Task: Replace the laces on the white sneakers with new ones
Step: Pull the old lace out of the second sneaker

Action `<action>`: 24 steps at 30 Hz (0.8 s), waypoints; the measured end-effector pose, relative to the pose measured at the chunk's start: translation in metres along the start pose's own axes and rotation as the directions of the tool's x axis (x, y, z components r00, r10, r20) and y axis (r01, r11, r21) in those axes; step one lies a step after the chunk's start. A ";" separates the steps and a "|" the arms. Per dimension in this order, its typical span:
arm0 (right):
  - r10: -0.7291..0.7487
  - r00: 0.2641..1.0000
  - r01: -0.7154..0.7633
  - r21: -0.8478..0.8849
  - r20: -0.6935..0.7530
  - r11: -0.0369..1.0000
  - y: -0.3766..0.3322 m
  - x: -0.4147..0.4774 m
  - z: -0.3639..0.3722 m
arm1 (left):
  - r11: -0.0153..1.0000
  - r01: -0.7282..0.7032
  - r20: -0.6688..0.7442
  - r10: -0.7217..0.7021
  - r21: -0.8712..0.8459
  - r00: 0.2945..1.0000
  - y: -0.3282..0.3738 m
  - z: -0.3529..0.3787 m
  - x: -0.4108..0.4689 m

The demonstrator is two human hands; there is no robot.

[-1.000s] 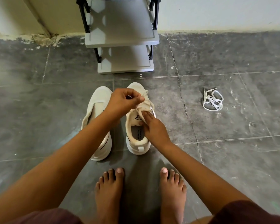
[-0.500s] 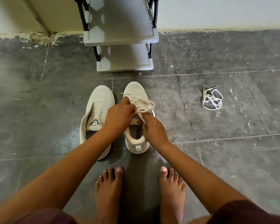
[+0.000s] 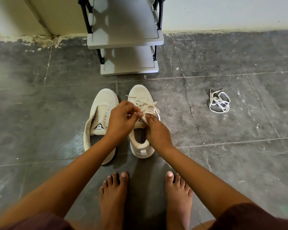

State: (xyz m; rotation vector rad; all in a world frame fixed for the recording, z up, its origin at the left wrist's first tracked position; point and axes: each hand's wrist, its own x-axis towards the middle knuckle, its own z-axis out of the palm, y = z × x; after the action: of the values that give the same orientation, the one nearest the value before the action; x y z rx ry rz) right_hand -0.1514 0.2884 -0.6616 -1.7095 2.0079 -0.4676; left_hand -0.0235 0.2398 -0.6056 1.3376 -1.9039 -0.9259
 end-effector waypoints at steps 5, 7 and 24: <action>-0.051 0.999 0.051 0.026 0.012 0.998 0.003 -0.001 -0.004 | 0.981 0.173 -0.146 -0.185 -0.088 0.972 0.017 -0.016 0.030; -0.072 0.997 0.071 0.057 0.021 0.996 0.006 -0.002 -0.007 | 0.967 0.202 -0.193 -0.229 -0.152 0.954 0.017 -0.022 0.035; -0.034 0.990 0.059 0.184 -0.135 0.981 -0.004 0.007 -0.030 | 0.863 0.074 0.155 -0.174 0.500 0.973 -0.018 -0.018 0.010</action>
State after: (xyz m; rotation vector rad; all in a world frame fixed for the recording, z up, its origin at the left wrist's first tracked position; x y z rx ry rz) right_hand -0.1655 0.2796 -0.6355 -1.6507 1.9466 -0.7788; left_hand -0.0025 0.2221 -0.6098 1.7322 -2.3350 -0.6699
